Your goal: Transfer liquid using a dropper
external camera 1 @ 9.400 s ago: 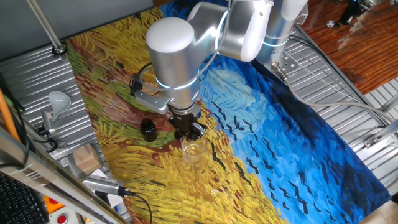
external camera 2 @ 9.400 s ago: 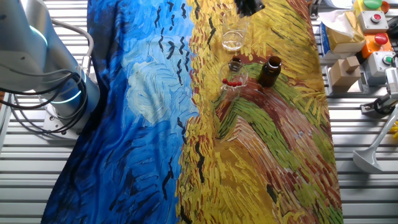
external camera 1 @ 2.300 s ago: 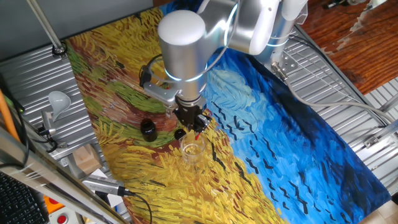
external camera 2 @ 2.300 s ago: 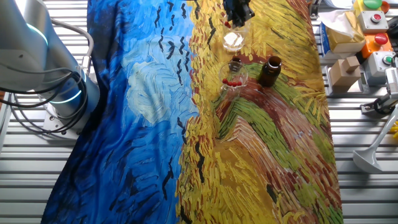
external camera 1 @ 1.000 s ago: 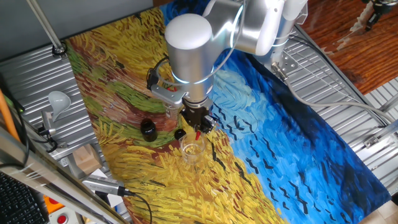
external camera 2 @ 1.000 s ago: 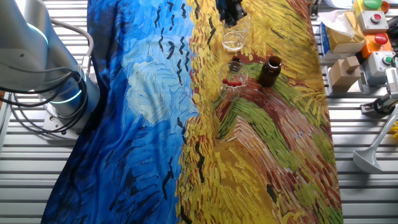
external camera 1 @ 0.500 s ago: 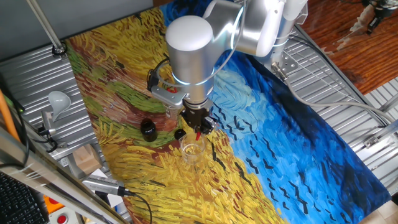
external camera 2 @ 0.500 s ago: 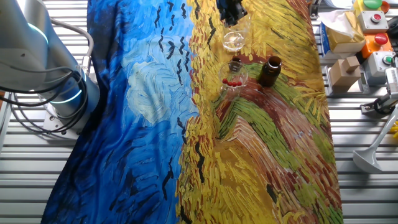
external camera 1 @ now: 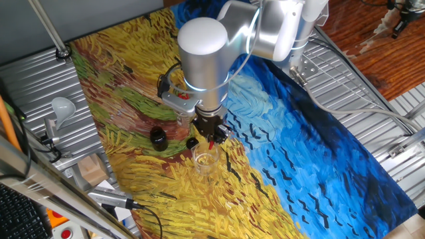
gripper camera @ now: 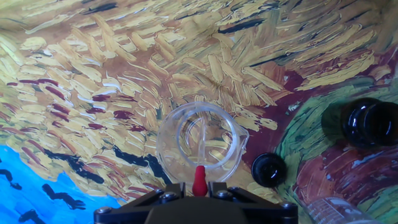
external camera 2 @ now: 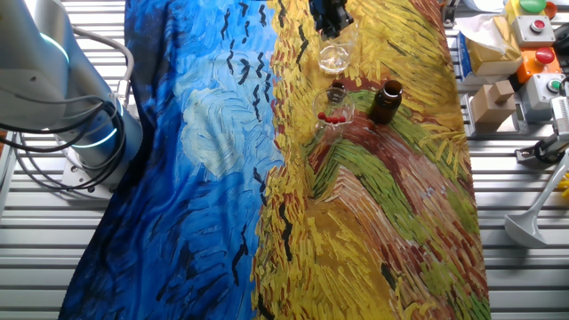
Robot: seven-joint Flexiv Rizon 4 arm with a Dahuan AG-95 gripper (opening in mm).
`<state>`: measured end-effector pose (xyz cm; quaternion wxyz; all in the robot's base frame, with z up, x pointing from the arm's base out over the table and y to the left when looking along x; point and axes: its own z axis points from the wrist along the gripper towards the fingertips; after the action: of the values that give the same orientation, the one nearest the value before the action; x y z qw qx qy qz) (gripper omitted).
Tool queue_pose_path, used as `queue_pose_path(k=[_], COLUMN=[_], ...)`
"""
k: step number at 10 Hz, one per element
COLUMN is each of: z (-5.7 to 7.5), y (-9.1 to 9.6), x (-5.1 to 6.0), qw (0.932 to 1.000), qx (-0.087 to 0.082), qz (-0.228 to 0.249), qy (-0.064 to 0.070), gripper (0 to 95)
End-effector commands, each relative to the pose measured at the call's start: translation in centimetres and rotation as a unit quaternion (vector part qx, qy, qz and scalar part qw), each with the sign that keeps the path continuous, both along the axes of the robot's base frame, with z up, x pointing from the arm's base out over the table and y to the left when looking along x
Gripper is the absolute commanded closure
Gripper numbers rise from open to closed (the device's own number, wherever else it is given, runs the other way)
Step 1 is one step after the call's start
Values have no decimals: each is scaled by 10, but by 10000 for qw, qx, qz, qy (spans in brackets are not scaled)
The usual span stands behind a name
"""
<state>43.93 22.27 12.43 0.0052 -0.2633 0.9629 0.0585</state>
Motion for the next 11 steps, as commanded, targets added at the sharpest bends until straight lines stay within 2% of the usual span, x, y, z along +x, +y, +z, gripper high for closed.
queue_pose_path(k=[1,11], z=[-1,-4], y=[0,2], x=[1,3], qw=[10000,9999], qx=[-3,-36], qz=[1,109], qy=[-11,-68], gripper=[760,760])
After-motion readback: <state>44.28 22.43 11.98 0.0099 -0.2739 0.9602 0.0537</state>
